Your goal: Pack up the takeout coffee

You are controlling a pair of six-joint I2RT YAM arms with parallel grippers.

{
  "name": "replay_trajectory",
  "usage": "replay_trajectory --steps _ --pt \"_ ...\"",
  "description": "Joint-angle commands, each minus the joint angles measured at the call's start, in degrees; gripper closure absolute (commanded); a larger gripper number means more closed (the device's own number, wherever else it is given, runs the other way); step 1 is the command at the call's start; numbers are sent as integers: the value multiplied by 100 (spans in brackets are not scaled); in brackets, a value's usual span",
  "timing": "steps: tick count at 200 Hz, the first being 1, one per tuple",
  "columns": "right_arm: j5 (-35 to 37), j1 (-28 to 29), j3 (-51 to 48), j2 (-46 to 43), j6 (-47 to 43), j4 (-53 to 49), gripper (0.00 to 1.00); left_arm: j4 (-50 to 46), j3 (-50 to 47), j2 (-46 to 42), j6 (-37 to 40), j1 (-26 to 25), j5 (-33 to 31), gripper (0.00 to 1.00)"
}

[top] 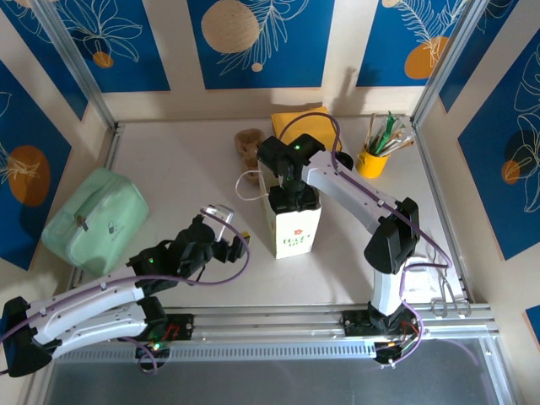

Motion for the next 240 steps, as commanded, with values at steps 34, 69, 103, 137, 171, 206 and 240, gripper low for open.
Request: replay_trajectory --steps 34,69,103,137,171,206,240 --pt "-99 0 -8 0 -32 -6 38 -68 -32 -71 9 -32 -101 8" --pt "-125 8 -88 20 -28 30 38 -66 -30 -79 1 -34 -91 8" --pt "-151 17 -142 79 -19 21 38 -83 -44 -96 -13 -34 -91 8" --pt "-156 26 -207 97 -11 88 38 -88 -46 -119 -13 -34 -99 8" --pt "-170 24 -295 117 -14 161 38 -105 -59 -136 -10 -34 -116 8" --pt "-171 26 -314 123 -7 188 38 -110 -66 -154 -9 -34 -111 8" --pt "-182 25 -335 141 -14 205 38 -102 -64 -156 -8 -34 -117 8"
